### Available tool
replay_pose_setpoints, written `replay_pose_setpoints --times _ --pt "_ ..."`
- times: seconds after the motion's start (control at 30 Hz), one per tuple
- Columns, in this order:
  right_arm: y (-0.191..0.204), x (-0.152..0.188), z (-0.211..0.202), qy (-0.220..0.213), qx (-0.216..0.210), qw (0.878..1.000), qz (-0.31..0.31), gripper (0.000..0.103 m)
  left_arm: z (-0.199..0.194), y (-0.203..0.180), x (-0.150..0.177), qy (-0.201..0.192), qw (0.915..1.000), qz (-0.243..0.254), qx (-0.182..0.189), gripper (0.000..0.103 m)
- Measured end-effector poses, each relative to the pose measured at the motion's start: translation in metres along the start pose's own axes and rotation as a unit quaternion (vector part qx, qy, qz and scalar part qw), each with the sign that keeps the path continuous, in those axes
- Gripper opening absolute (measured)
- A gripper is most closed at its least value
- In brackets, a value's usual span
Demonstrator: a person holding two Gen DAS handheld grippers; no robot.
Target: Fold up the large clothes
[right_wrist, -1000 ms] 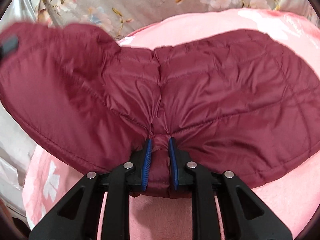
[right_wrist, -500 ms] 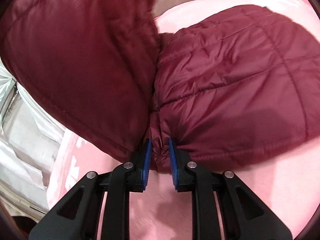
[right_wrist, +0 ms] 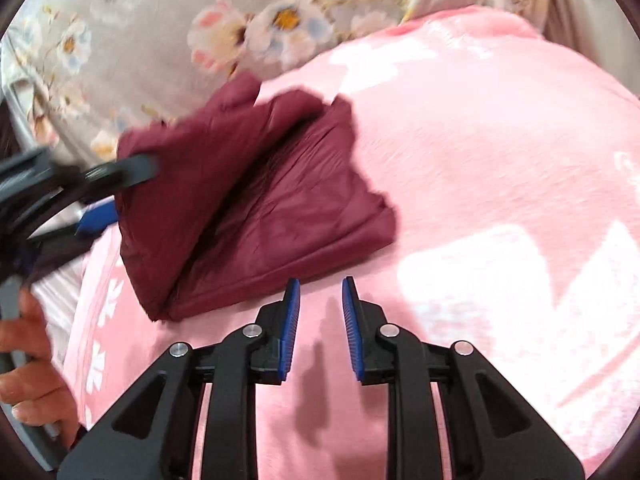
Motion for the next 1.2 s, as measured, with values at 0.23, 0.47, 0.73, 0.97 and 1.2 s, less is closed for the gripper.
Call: replay_pose_setpoints --times 0.23,0.47,0.73,0.97,1.2 --pt "0.034 -0.031 -0.033 -0.067 -0.026 0.997 -0.043 0.052 -0.057 0.048 -0.021 -0.088 0.9865 -0.009 -0.138 0.059" --pt "0.082 -0.065 0.003 -0.074 -0.015 0.993 -0.095 0.052 -0.013 0.094 -0.003 -0.017 0.9763 -0.045 -0.211 0.059" --pt "0.078 -0.073 0.033 -0.043 0.004 0.993 -0.11 0.008 0.008 0.09 0.002 0.0 0.978 -0.026 -0.207 0.059" --pt "0.015 -0.062 0.036 -0.024 0.075 0.994 -0.07 0.0 0.039 0.085 0.009 0.02 0.9741 -0.002 -0.225 0.058" --pt "0.016 -0.073 0.004 -0.06 0.009 0.997 -0.041 0.03 0.036 0.092 0.009 0.02 0.9766 -0.015 -0.214 0.058"
Point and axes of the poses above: each gripper's, at about its wrist camera, not at the fingertips, and z roughly the way its jaws point, y to its left, x to its underside, the point moved 2 cm from there along z, roughly the way its jaws point, and after that the axes turned 8 degrees about -y, right-handed, at the moved point
